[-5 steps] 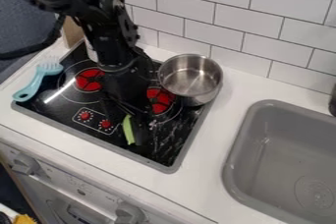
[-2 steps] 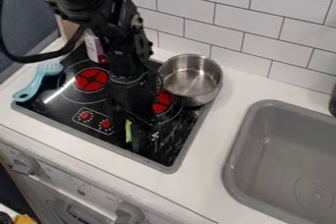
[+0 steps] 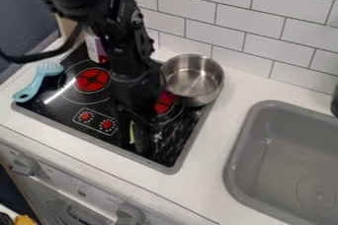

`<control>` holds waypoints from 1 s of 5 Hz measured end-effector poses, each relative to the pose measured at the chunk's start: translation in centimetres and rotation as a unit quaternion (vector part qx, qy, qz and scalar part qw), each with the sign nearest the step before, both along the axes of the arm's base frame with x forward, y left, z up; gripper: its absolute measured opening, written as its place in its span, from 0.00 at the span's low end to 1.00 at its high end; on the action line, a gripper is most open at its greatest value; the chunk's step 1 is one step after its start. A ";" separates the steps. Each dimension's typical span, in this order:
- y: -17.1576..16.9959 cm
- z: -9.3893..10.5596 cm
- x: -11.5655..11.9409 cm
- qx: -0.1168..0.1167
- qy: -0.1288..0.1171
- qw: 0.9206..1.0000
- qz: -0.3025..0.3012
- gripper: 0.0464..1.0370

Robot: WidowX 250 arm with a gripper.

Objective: Take the green chiffon and move the stove to the left

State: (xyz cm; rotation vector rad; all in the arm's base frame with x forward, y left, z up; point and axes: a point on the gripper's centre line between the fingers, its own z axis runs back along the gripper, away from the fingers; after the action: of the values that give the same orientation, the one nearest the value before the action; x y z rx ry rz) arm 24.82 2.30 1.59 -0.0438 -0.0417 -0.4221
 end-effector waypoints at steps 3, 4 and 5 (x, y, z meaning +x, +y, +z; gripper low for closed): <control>6.5 6.9 0.6 0.006 -0.041 0.999 0.004 0.63; 10.6 6.8 0.3 0.035 -0.044 0.998 0.022 0.63; 14.8 5.5 -0.5 0.065 -0.042 0.996 0.049 0.63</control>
State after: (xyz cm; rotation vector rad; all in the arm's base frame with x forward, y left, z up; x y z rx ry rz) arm 24.35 17.07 7.05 0.1034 -0.0993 -0.3267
